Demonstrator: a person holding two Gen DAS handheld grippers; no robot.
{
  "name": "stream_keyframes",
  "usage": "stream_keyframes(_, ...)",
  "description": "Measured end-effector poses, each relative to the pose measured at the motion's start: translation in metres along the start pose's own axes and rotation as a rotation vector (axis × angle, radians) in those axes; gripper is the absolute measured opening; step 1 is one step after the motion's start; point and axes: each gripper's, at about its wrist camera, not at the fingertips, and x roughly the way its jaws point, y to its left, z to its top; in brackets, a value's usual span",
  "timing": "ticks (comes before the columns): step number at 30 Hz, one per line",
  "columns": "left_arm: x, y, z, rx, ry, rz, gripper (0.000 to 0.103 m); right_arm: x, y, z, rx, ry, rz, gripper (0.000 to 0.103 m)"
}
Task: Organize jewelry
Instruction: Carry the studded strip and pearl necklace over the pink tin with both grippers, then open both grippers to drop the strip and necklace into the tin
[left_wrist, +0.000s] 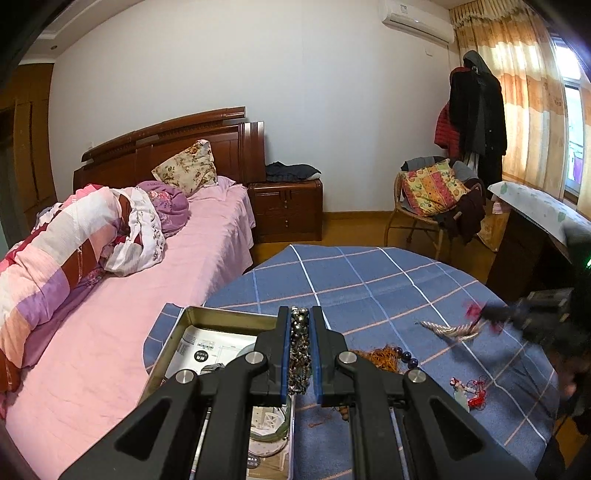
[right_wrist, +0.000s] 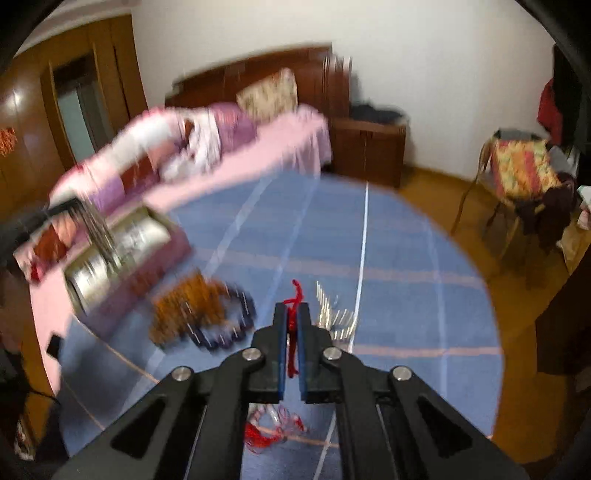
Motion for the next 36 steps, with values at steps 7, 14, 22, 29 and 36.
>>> stream_keyframes(7,-0.005,0.0,-0.001,-0.005,-0.013,-0.01,0.008,-0.014,-0.004,0.015,0.009,-0.038,-0.009,0.007)
stream_keyframes(14,-0.009,0.009,0.001,-0.002,-0.023,0.015,0.008,-0.005,0.02,0.023,-0.017,-0.037,0.041,0.007)
stream_keyframes(22,-0.006,0.049,0.002,-0.033,-0.013,0.085,0.008,0.015,0.084,0.052,-0.121,-0.063,0.159,0.007)
stream_keyframes(29,0.004,0.073,-0.018,-0.08,0.037,0.109,0.009,0.048,0.148,0.07,-0.181,-0.052,0.288,0.007)
stream_keyframes(36,0.022,0.09,-0.042,-0.116,0.104,0.114,0.009,0.093,0.191,0.055,-0.227,0.032,0.341,0.007)
